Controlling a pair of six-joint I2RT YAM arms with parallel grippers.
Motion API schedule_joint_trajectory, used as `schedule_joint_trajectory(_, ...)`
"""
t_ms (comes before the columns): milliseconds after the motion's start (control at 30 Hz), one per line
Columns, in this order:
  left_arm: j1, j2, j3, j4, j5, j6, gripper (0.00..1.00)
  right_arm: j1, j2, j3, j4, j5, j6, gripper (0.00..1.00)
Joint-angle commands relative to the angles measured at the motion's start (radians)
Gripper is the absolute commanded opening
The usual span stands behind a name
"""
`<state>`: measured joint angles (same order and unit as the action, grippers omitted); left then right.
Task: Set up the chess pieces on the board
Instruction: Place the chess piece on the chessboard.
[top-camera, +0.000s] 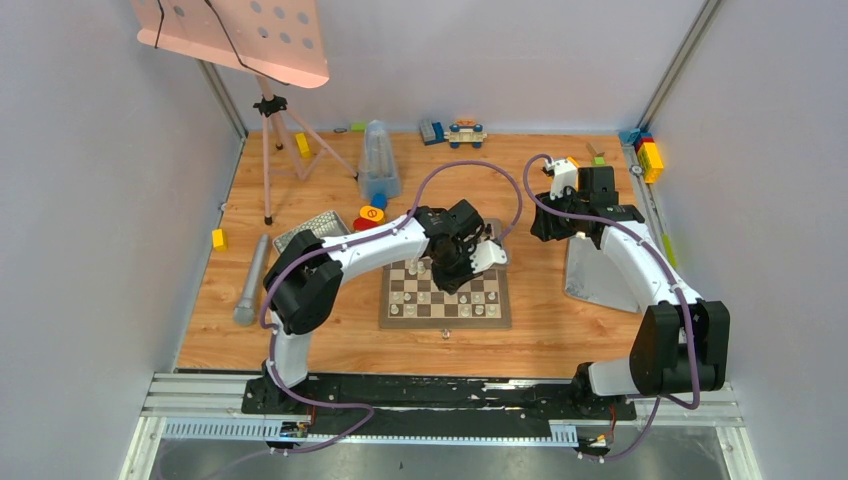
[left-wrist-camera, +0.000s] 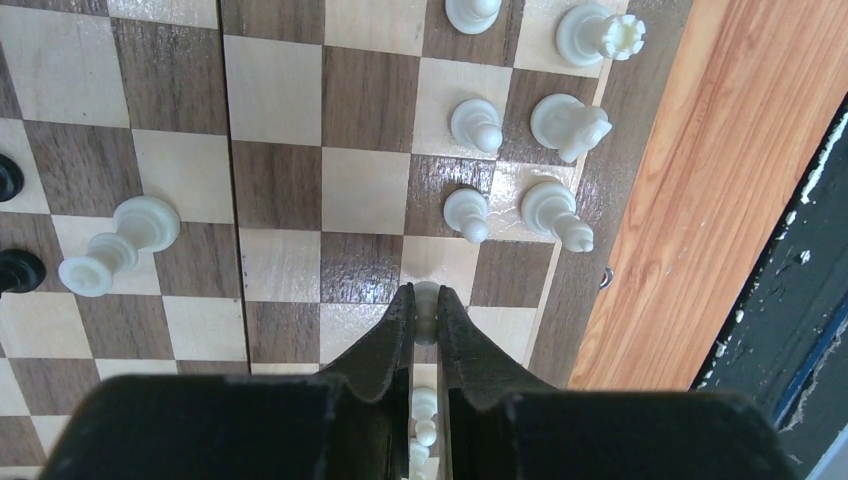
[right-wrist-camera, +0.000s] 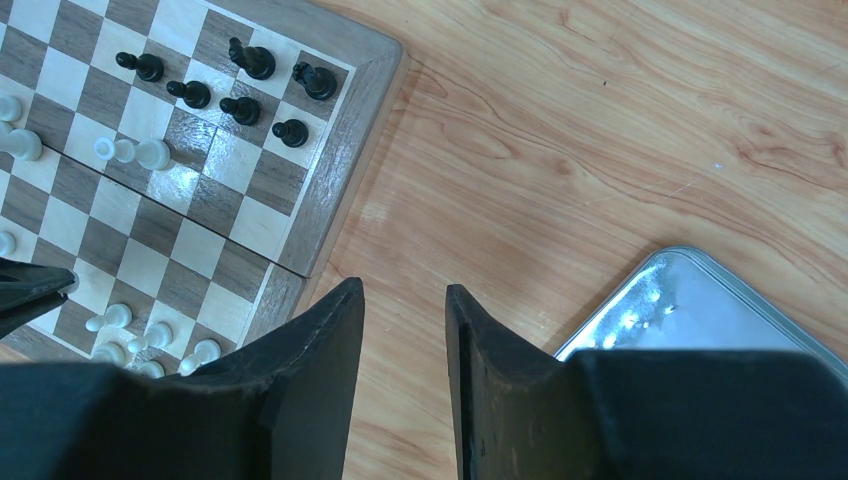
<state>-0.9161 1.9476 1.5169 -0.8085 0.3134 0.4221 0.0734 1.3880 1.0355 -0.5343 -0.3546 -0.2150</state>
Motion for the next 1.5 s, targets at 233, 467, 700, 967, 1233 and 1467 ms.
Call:
schedule_joint_trajectory(233,-0.02,0.02,-0.009,0.029,0.023,0.001,0.14,0.002,0.005,0.039,0.005,-0.012,-0.018,0.36)
schedule_joint_trajectory(467,-0.023,0.027,-0.017,0.033,0.013,0.002,0.15,0.001,0.003,0.038,0.004,-0.014,-0.017,0.36)
schedule_joint_trajectory(700,-0.024,0.036,-0.017,0.036,0.013,0.0,0.22,0.002,0.004,0.039,0.002,-0.016,-0.017,0.36)
schedule_joint_trajectory(967,-0.024,0.02,-0.011,0.029,0.003,-0.002,0.36,0.002,0.007,0.038,0.001,-0.016,-0.018,0.36)
schedule_joint_trajectory(1233,0.017,-0.077,0.006,0.019,-0.023,-0.011,0.5,0.001,0.005,0.04,0.0,-0.018,-0.017,0.36)
schedule_joint_trajectory(1467,0.107,-0.167,-0.001,0.007,-0.027,-0.035,0.54,0.001,0.007,0.041,-0.001,-0.017,-0.017,0.36)
